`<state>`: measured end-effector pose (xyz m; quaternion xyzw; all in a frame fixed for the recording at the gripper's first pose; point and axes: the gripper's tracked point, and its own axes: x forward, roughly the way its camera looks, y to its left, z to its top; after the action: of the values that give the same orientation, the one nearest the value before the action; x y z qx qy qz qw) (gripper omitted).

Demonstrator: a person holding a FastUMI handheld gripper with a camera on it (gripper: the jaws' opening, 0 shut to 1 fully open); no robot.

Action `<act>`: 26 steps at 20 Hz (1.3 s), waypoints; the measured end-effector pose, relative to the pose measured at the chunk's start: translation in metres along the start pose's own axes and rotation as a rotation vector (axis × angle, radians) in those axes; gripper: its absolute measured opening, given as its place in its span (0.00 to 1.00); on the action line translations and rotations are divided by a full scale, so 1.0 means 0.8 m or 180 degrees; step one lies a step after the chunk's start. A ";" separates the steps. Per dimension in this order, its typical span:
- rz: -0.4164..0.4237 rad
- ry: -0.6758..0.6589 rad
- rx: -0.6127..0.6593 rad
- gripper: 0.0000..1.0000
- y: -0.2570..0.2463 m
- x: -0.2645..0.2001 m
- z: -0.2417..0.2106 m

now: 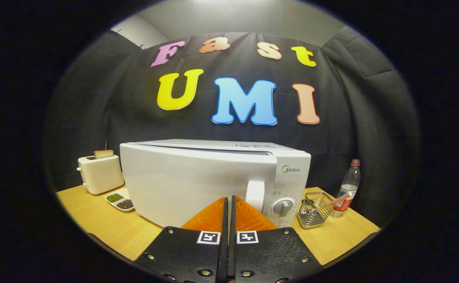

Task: Open the microwave, put the food inside, and close the microwave door.

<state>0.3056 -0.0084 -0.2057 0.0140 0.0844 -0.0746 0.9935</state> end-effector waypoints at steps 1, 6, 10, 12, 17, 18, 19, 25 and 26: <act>-0.0028 0.0016 0.0007 0.01 -0.002 0.015 -0.002; -0.0134 -0.0052 -0.0063 0.01 -0.003 0.049 0.006; -0.0151 -0.0028 -0.0255 0.03 -0.003 0.050 0.002; -0.0063 0.0109 -0.0170 0.03 0.000 0.039 -0.005; 0.0213 0.0010 0.0053 0.03 0.014 -0.050 0.027; 0.0282 -0.0030 0.0021 0.03 0.018 -0.075 0.032; 0.0307 -0.0069 -0.0049 0.03 0.016 -0.098 0.037; 0.0702 -0.0295 -0.0038 0.03 0.007 -0.256 0.080; 0.0742 -0.0350 -0.0039 0.03 0.001 -0.280 0.087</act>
<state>0.0992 0.0224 -0.0988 0.0135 0.0280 0.0412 0.9987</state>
